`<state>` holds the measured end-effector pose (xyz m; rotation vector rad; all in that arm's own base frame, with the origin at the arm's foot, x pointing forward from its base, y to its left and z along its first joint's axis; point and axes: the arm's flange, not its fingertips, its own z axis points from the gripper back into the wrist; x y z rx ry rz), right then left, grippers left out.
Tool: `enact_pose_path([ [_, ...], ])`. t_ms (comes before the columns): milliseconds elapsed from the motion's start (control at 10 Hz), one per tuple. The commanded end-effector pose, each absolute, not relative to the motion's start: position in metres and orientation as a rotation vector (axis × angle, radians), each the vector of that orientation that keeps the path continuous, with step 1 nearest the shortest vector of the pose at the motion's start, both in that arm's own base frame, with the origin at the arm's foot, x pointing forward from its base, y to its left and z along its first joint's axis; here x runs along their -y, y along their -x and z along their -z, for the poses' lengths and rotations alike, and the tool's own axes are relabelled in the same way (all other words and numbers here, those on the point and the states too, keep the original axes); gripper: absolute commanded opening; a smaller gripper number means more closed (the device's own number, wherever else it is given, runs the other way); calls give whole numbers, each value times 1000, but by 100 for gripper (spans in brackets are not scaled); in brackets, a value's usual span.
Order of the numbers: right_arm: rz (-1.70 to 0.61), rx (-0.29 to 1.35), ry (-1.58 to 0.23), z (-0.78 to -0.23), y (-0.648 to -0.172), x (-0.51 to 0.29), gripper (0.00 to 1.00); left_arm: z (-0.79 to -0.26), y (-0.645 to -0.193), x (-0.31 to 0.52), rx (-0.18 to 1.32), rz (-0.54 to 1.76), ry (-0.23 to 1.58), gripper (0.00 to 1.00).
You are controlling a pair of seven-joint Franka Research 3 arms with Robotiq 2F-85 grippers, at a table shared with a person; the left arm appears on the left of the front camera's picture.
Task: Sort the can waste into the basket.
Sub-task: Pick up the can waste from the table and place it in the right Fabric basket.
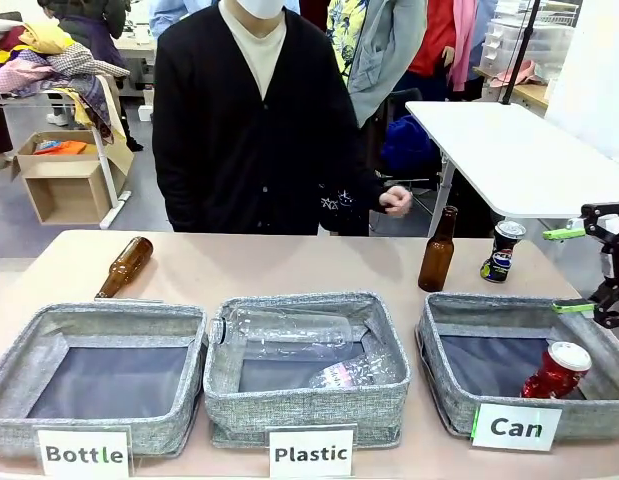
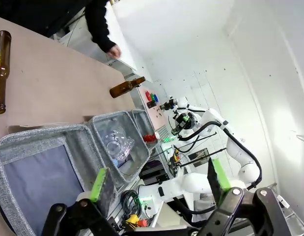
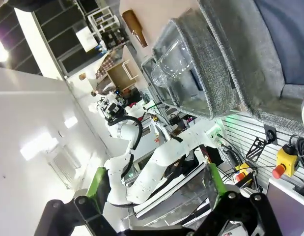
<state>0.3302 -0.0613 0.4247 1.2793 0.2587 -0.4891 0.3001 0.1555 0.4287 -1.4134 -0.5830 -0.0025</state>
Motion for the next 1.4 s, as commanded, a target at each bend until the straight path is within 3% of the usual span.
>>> enact_pose_path([
  [0, 489, -259, -1279, -425, -330, 61, 100, -433, -298, -156, 577, -10, 1410, 100],
  [100, 434, -227, -1217, -438, -328, 71, 100, -433, -298, -156, 577, -10, 1410, 100],
  [200, 373, 13, -1159, -457, -342, 81, 100, -433, -298, -156, 577, -10, 1410, 100],
  [400, 243, 235, -1052, -471, -377, 113, 100, -433, -298, -156, 577, -10, 1410, 100],
  [500, 268, 264, -1035, -468, -392, 126, 100, -433, -298, -156, 577, -10, 1410, 100],
  [600, 315, 120, -1069, -454, -401, 122, 100, -433, -298, -156, 577, -10, 1410, 100],
  [700, 307, -8, -1111, -448, -390, 124, 100, -433, -298, -156, 577, -10, 1410, 100],
  [800, 325, -33, -1204, -457, -370, 151, 100, -433, -298, -156, 577, -10, 1410, 100],
  [1100, 436, 165, -1297, -474, -283, 242, 100, -433, -298, -156, 577, -10, 1410, 100],
  [1300, 503, 224, -1340, -463, -256, 265, 100, -433, -298, -156, 577, -10, 1410, 100],
])
